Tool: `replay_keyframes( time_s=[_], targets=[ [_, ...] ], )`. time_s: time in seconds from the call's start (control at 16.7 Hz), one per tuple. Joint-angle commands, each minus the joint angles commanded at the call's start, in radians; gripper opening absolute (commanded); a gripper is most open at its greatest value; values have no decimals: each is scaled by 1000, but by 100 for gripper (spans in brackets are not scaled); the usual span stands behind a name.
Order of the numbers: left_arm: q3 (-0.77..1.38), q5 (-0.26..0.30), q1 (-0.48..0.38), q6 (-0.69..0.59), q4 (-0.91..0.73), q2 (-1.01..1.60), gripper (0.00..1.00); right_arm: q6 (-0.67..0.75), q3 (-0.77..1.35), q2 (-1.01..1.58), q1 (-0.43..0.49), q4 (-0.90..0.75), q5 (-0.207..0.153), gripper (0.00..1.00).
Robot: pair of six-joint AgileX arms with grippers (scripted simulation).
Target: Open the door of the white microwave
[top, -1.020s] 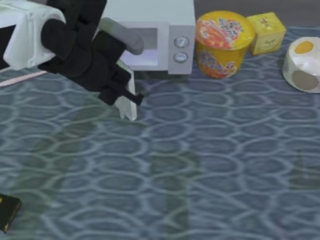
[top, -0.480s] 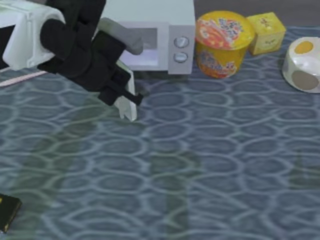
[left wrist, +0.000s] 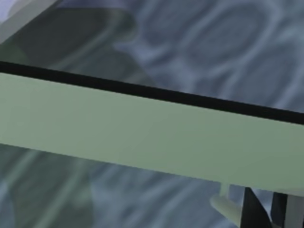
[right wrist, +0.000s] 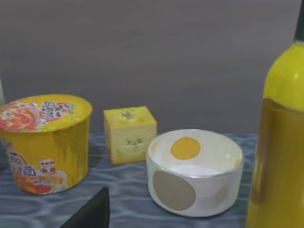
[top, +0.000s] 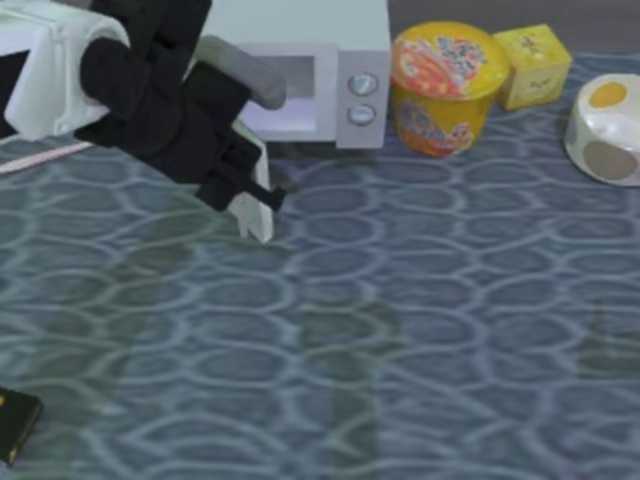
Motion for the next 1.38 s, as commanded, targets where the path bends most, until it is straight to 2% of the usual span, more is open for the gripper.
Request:
replay_keyframes(
  time_s=[0.24,0.72,1.38],
  targets=[
    [-6,13,2,13,-3,0,0,0,0,0,0,0,0,100],
    [-42,97,73,184,-35,-40,0,0,0,0,0,0,0,100],
    [-42,97,73,184,-35,-40,0,0,0,0,0,0,0,100]
  ],
)
